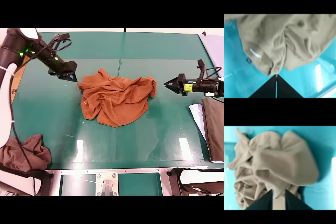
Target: Fold the shirts.
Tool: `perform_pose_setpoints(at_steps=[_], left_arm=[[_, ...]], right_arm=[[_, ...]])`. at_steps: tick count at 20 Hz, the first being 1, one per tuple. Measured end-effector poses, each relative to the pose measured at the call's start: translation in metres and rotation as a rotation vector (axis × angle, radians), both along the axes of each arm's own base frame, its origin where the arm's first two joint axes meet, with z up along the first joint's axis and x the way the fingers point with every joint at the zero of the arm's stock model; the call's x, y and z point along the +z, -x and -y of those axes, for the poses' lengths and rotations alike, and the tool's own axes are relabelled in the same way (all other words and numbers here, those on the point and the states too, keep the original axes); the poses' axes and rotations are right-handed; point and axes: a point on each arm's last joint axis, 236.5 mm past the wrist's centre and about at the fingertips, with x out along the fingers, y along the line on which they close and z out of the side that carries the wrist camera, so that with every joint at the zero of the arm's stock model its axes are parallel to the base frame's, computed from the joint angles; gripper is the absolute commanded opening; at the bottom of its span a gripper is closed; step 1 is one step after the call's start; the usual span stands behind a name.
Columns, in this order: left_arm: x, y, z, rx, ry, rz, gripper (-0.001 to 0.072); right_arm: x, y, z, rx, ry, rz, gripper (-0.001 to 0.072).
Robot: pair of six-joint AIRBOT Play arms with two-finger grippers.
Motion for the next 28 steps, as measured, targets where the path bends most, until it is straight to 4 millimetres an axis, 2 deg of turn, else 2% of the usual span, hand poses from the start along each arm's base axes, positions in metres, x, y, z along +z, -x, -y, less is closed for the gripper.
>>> perform_pose_setpoints(at_steps=[3, 5, 6, 7, 8, 9, 10, 11, 12, 13, 17, 23, 28], left_arm=[[-0.003, 0.030, -0.011, 0.008, -0.037, -0.037, 0.0027], [-0.019, 0.056, -0.018, 0.034, -0.053, -0.067, 0.0027], [-0.032, 0.071, -0.019, 0.053, -0.052, -0.085, 0.0028], [-0.048, 0.087, -0.020, 0.074, -0.050, -0.115, 0.0029], [-0.067, 0.101, -0.020, 0.113, -0.040, -0.136, 0.0173], [-0.084, 0.112, -0.018, 0.155, -0.018, -0.156, 0.0576], [-0.103, 0.123, -0.012, 0.200, 0.014, -0.183, 0.0702], [-0.117, 0.129, -0.005, 0.247, 0.054, -0.195, 0.0607], [-0.130, 0.132, 0.001, 0.304, 0.100, -0.199, 0.0591], [-0.141, 0.133, 0.006, 0.345, 0.138, -0.195, 0.0591], [-0.160, 0.117, 0.014, 0.507, 0.257, -0.117, 0.0591], [-0.159, 0.088, 0.009, 0.627, 0.323, -0.004, 0.0591], [-0.176, 0.099, 0.040, 0.595, 0.331, -0.051, 0.0591]], right_arm=[[-0.005, 0.014, 0.000, 0.017, -0.036, -0.038, 0.0111], [-0.014, 0.022, -0.001, 0.020, -0.049, -0.065, 0.0099], [-0.020, 0.027, -0.004, 0.026, -0.056, -0.076, 0.0039], [-0.027, 0.034, -0.007, 0.032, -0.067, -0.097, 0.0040], [-0.034, 0.041, -0.010, 0.036, -0.076, -0.116, 0.0051], [-0.041, 0.048, -0.013, 0.039, -0.086, -0.137, 0.0105], [-0.048, 0.054, -0.015, 0.037, -0.091, -0.154, 0.0206], [-0.055, 0.059, -0.017, 0.035, -0.096, -0.171, 0.0324], [-0.060, 0.064, -0.019, 0.037, -0.102, -0.184, 0.0414], [-0.065, 0.068, -0.021, 0.036, -0.105, -0.194, 0.0455], [-0.076, 0.075, -0.035, 0.056, -0.094, -0.211, 0.0451], [-0.090, 0.068, -0.077, 0.119, -0.019, -0.190, 0.0450], [-0.098, 0.060, -0.090, 0.121, 0.036, -0.165, 0.0449]])
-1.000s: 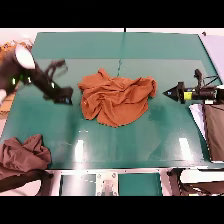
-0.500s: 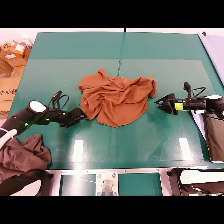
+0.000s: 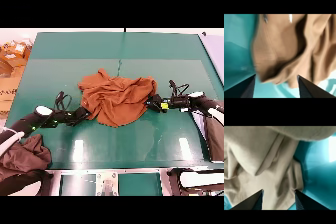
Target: Fold the shirts.
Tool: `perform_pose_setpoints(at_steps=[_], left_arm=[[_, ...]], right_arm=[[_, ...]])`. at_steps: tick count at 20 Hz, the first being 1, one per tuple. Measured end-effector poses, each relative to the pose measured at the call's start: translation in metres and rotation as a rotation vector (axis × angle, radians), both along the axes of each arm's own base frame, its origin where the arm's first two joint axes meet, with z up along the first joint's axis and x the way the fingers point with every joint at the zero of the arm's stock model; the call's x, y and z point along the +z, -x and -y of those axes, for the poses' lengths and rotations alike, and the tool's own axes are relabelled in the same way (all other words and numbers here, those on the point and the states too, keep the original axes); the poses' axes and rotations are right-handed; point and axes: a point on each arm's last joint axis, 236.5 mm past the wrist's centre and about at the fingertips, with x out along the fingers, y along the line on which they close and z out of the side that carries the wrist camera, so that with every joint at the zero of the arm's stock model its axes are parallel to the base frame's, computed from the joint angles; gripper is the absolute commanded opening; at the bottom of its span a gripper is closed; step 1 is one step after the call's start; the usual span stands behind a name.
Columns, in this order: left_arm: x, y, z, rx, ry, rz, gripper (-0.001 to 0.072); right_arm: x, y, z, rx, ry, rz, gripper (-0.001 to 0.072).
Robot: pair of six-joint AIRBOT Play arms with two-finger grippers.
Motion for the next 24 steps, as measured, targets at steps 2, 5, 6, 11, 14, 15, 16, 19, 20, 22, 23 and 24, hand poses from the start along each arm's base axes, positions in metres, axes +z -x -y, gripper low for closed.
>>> perform_pose_setpoints(at_steps=[2, 5, 6, 11, 14, 15, 16, 19, 20, 22, 23, 24], left_arm=[[-0.007, 0.001, 0.008, 0.003, 0.006, -0.016, 0.0590], [-0.010, -0.007, 0.011, 0.018, -0.010, 0.001, 0.0366], [-0.011, -0.013, 0.008, 0.024, -0.027, 0.017, 0.0074], [0.020, -0.056, 0.000, 0.025, -0.050, 0.137, 0.0028], [0.047, -0.079, -0.033, -0.007, -0.068, 0.159, 0.0028], [0.054, -0.085, -0.052, -0.012, -0.088, 0.159, 0.0028], [0.060, -0.090, -0.070, -0.013, -0.104, 0.154, 0.0028], [0.071, -0.092, -0.116, -0.007, -0.139, 0.127, 0.0028], [0.073, -0.091, -0.125, -0.015, -0.150, 0.124, 0.0028], [0.074, -0.088, -0.133, -0.034, -0.162, 0.121, 0.0028], [0.075, -0.089, -0.138, -0.037, -0.171, 0.126, 0.0028], [0.075, -0.089, -0.141, -0.040, -0.178, 0.128, 0.0028]], right_arm=[[-0.001, -0.001, -0.001, -0.001, 0.007, 0.005, 0.0449], [-0.002, -0.003, -0.002, -0.003, 0.015, 0.010, 0.0450], [-0.002, -0.003, -0.002, -0.003, 0.015, 0.010, 0.0450], [-0.001, -0.002, 0.002, -0.008, 0.010, 0.007, 0.0450], [0.002, -0.003, 0.020, -0.043, -0.008, -0.003, 0.0451], [0.002, -0.003, 0.027, -0.055, -0.012, -0.003, 0.0452], [0.003, -0.003, 0.033, -0.062, -0.016, -0.003, 0.0452], [0.004, 0.001, 0.032, -0.051, -0.027, -0.006, 0.0452], [0.003, 0.003, 0.026, -0.035, -0.028, -0.008, 0.0452], [0.001, 0.005, 0.007, -0.002, -0.023, -0.014, 0.0452], [0.000, 0.004, -0.001, 0.001, -0.014, -0.012, 0.0451], [0.000, 0.001, -0.011, 0.000, -0.012, -0.003, 0.0449]])
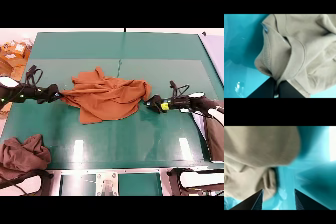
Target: Fold the shirts.
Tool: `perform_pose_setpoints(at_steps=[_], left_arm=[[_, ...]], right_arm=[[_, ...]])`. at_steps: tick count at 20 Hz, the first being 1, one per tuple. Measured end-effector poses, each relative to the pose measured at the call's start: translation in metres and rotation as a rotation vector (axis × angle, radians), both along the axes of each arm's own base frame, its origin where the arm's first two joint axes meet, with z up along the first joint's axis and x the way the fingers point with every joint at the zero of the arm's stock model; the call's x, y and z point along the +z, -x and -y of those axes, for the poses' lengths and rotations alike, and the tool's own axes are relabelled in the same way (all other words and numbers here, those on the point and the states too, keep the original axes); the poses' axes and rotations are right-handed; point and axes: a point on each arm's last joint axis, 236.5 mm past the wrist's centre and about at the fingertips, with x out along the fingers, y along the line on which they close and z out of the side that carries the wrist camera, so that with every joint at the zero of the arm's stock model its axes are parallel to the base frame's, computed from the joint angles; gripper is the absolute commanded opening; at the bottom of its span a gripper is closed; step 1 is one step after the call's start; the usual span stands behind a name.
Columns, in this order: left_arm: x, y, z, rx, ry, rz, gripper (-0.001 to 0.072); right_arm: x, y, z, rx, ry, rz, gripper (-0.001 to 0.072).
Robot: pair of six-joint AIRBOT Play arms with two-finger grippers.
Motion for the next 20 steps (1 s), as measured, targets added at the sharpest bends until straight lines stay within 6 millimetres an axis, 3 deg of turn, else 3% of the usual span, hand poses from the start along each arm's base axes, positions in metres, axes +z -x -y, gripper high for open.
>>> perform_pose_setpoints(at_steps=[3, 4, 5, 6, 9, 11, 12, 14, 16, 18, 20], left_arm=[[0.000, 0.003, -0.003, -0.016, -0.007, -0.005, 0.0029], [0.000, 0.003, -0.003, -0.017, -0.008, -0.004, 0.0028], [0.001, 0.003, -0.003, -0.023, -0.008, -0.004, 0.0028], [0.001, 0.005, -0.003, -0.032, -0.009, -0.006, 0.0027], [0.011, 0.004, -0.001, -0.066, -0.011, 0.004, 0.0027], [0.036, -0.001, 0.002, -0.100, -0.013, 0.044, 0.0026], [0.057, -0.004, 0.003, -0.121, -0.019, 0.084, 0.0026], [0.112, -0.011, 0.005, -0.152, -0.043, 0.196, 0.0027], [0.183, -0.009, 0.008, -0.183, -0.082, 0.346, 0.0027], [0.260, 0.004, 0.013, -0.208, -0.133, 0.514, 0.0027], [0.339, 0.032, 0.022, -0.226, -0.177, 0.700, 0.0027]], right_arm=[[-0.001, -0.014, -0.028, -0.023, 0.012, 0.035, 0.0393], [-0.002, -0.017, -0.038, -0.022, 0.012, 0.042, 0.0330], [-0.003, -0.020, -0.047, -0.022, 0.012, 0.048, 0.0217], [-0.003, -0.022, -0.054, -0.020, 0.010, 0.052, 0.0029], [0.011, -0.031, -0.070, 0.000, -0.021, 0.078, 0.0014], [0.039, -0.041, -0.073, 0.017, -0.062, 0.117, 0.0014], [0.061, -0.048, -0.071, 0.013, -0.086, 0.150, 0.0013], [0.126, -0.063, -0.059, 0.011, -0.121, 0.267, 0.0014], [0.214, -0.071, -0.036, -0.014, -0.135, 0.439, 0.0014], [0.313, -0.060, -0.013, -0.036, -0.124, 0.638, 0.0014], [0.407, -0.028, 0.004, -0.059, -0.092, 0.838, 0.0014]])
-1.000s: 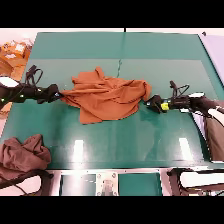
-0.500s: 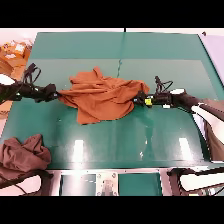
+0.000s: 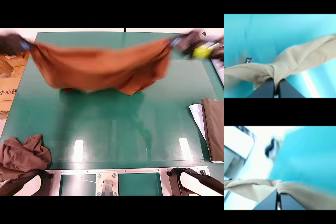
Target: Fold the shirts.
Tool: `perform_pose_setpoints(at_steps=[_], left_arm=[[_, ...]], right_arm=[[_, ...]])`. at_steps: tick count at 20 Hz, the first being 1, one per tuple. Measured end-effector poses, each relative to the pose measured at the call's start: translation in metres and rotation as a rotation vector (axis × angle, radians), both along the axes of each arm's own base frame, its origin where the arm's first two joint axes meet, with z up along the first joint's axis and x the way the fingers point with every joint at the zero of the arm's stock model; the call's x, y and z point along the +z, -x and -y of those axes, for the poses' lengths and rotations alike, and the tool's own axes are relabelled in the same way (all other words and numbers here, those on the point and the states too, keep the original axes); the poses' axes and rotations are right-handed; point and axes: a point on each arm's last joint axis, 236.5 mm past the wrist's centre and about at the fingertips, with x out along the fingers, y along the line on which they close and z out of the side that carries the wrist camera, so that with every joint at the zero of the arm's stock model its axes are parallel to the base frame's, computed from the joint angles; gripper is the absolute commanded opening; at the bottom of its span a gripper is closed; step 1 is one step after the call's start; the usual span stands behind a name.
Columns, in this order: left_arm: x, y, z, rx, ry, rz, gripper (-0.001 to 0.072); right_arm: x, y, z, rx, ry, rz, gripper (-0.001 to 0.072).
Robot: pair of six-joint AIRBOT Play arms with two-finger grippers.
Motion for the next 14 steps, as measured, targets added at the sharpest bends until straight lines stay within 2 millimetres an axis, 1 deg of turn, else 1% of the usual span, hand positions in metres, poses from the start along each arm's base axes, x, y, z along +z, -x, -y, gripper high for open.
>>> perform_pose_setpoints(at_steps=[1, 2, 3, 4, 5, 6, 7, 8, 9, 10, 12, 14], left_arm=[[0.034, 0.017, 0.005, -0.010, -0.013, 0.086, 0.0027], [0.067, 0.038, 0.012, -0.022, -0.024, 0.173, 0.0027], [0.095, 0.058, 0.019, -0.035, -0.029, 0.249, 0.0027], [0.120, 0.079, 0.025, -0.048, -0.035, 0.319, 0.0027], [0.136, 0.097, 0.030, -0.057, -0.043, 0.368, 0.0027], [0.149, 0.112, 0.035, -0.064, -0.044, 0.405, 0.0028], [0.156, 0.124, 0.039, -0.074, -0.044, 0.421, 0.0028], [0.160, 0.133, 0.042, -0.083, -0.041, 0.426, 0.0028], [0.159, 0.139, 0.045, -0.089, -0.037, 0.418, 0.0027], [0.157, 0.141, 0.046, -0.092, -0.029, 0.404, 0.0028], [0.144, 0.135, 0.046, -0.091, -0.006, 0.351, 0.0028], [0.119, 0.119, 0.043, -0.085, 0.026, 0.266, 0.0028]], right_arm=[[0.042, 0.022, 0.005, -0.023, 0.019, 0.095, 0.0014], [0.076, 0.044, 0.007, -0.043, 0.039, 0.175, 0.0014], [0.108, 0.068, 0.008, -0.067, 0.062, 0.258, 0.0014], [0.131, 0.089, 0.008, -0.090, 0.083, 0.318, 0.0014], [0.151, 0.109, 0.008, -0.114, 0.107, 0.377, 0.0014], [0.164, 0.123, 0.007, -0.134, 0.122, 0.416, 0.0014], [0.174, 0.134, 0.007, -0.155, 0.134, 0.442, 0.0014], [0.179, 0.141, 0.009, -0.174, 0.142, 0.454, 0.0014], [0.180, 0.143, 0.011, -0.188, 0.152, 0.455, 0.0014], [0.178, 0.141, 0.014, -0.202, 0.159, 0.445, 0.0014], [0.163, 0.123, 0.026, -0.223, 0.153, 0.390, 0.0014], [0.137, 0.096, 0.038, -0.224, 0.140, 0.311, 0.0014]])
